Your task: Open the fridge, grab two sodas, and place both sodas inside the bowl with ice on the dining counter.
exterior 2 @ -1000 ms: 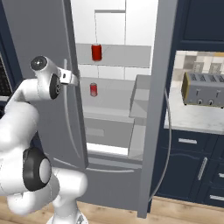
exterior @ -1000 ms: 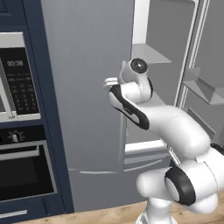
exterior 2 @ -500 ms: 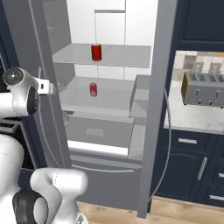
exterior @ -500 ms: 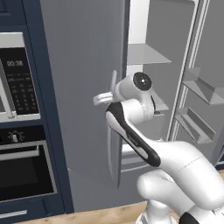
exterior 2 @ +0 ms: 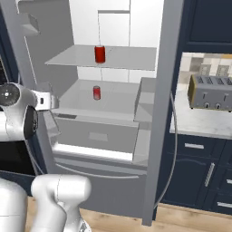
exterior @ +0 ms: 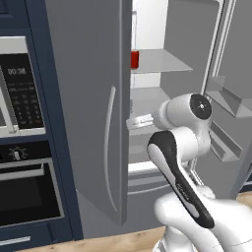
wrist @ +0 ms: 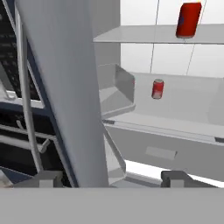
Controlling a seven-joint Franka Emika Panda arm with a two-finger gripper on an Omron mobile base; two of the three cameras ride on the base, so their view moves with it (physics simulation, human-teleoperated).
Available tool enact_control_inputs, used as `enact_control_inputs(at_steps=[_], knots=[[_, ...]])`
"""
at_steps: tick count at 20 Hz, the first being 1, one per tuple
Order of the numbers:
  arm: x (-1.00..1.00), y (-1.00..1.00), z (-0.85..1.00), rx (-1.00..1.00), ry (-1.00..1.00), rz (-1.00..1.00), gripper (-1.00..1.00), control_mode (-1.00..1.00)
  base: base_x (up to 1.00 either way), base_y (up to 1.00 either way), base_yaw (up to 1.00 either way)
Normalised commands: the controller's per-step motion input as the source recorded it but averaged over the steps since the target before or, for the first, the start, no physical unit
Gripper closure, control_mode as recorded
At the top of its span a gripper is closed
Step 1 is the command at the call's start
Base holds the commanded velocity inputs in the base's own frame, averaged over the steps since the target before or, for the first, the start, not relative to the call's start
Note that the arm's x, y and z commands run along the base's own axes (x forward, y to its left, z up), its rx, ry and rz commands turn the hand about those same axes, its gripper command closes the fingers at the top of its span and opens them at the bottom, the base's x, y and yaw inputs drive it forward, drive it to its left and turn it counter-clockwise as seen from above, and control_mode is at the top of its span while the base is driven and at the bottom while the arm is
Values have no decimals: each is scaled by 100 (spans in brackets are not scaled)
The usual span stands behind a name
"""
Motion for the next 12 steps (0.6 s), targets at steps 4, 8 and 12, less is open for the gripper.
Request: enact_control_inputs(at_steps=[4, 8, 12], knots=[[-1, -78, 16, 8, 6, -1, -100, -100, 0, 0, 0], [39, -20, -2, 13, 11, 1, -100, -100, 0, 0, 0], [62, 1, 22, 17, 17, -1, -100, -100, 0, 0, 0]])
